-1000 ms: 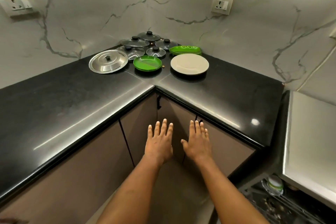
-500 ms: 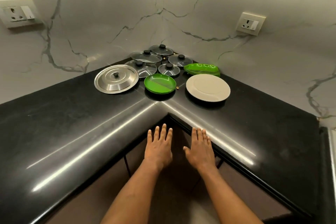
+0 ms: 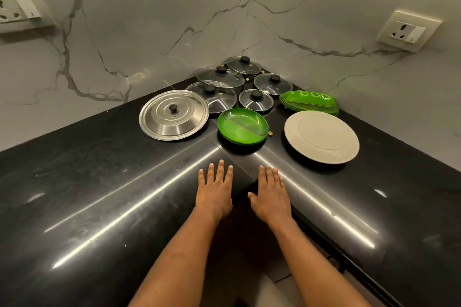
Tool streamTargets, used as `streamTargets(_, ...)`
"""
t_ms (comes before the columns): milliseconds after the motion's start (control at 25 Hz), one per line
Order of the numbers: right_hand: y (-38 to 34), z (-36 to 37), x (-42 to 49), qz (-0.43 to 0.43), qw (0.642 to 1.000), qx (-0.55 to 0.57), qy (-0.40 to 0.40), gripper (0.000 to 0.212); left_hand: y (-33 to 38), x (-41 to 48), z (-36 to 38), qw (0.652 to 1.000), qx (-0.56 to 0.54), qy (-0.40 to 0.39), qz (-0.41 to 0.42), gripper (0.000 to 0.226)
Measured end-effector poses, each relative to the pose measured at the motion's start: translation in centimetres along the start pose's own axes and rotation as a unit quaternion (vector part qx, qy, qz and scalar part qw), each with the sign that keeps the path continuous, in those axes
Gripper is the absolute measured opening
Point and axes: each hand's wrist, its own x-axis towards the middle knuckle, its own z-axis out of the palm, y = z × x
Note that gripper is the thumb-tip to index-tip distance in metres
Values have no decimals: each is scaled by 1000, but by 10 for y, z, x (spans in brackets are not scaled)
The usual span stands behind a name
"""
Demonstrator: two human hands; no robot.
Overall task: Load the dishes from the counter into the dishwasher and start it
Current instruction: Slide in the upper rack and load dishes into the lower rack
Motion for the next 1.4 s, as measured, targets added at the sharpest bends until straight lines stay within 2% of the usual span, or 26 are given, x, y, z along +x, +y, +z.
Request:
streamTargets(360,-8,-11,105,-84,996,-10,3,79,-23,75,-28,995,0,-61,-80,121)
streamTargets(600,-9,-1,152,-150,987,-51,32,60,-31,119,-33,970,-66,-216,-92,129)
streamTargets(680,-7,6,166,-155,986,-61,27,51,-32,126,-36,969,-58,-221,-89,126)
streamTargets(840,-8,7,175,-184,980,-52,53,17,-32,129,-35,970,-65,-217,-92,118)
streamTargets(920,-9,0,174,-184,980,-51,56,10,-32,130,-33,969,-70,-218,-98,118)
streamTargets(1120,-6,-22,179,-176,980,-91,-13,18,-31,128,-30,968,-75,-212,-108,116)
streamTargets(1240,-6,-29,175,-179,977,-112,-5,12,-30,126,-30,969,-83,-207,-108,115)
streamTargets(1400,-7,-37,166,-187,975,-120,28,21,-31,125,-27,971,-84,-197,-107,115)
